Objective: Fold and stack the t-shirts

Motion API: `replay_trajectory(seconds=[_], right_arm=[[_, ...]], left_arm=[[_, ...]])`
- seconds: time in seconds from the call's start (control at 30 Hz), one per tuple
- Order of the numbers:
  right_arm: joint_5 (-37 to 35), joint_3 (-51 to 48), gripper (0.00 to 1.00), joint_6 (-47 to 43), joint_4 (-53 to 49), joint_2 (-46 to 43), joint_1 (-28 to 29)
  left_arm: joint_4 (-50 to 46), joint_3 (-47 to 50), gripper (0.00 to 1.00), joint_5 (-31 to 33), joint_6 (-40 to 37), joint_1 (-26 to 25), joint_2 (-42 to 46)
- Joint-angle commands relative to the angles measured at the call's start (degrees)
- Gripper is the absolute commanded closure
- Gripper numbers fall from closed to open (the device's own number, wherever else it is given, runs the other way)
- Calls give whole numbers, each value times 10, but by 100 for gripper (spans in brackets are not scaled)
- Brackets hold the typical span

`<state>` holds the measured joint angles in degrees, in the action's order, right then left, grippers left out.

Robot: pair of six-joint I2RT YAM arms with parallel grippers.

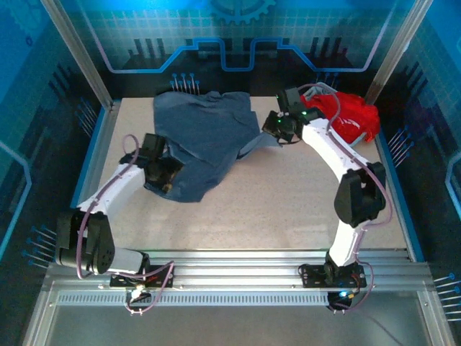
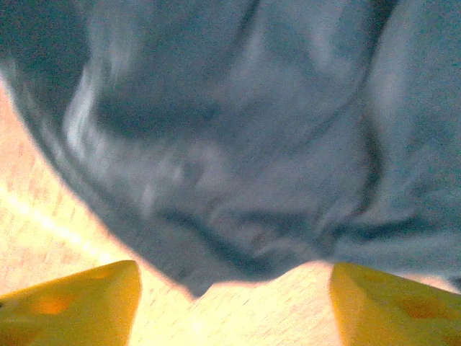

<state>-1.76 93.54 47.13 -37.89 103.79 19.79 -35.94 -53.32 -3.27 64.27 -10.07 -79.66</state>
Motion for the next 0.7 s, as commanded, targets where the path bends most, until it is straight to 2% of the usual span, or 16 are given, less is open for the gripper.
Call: replay_trajectory(seconds=[0.0, 0.07, 0.17, 0.33, 0.4, 0.53, 0.57, 0.67], right_arm=[[-47, -49, 100, -3, -61, -66, 8], [-45, -81, 100, -9, -72, -102, 11], [-43, -135, 100, -9, -82, -157, 12], [-38, -199, 100, -14, -108, -232, 15], [-35, -222, 100, -18, -124, -255, 18], [-41, -278, 100, -25, -137, -308, 20], [-43, -293, 100, -27, -136, -320, 17], [-47, -315, 100, -37, -136, -337, 4]], left_arm=[[-57, 65, 21, -39, 70, -52, 18], [-7, 112, 16, -46, 115, -66, 23], [69, 149, 15, -43, 161, -69, 6], [117, 107, 16, 1, 150, -71, -59], [107, 80, 20, 17, 140, -71, -97], [99, 44, 34, 66, 117, -64, -145], [94, 31, 40, 74, 105, -58, -159], [64, -10, 70, 98, 67, -34, -198]])
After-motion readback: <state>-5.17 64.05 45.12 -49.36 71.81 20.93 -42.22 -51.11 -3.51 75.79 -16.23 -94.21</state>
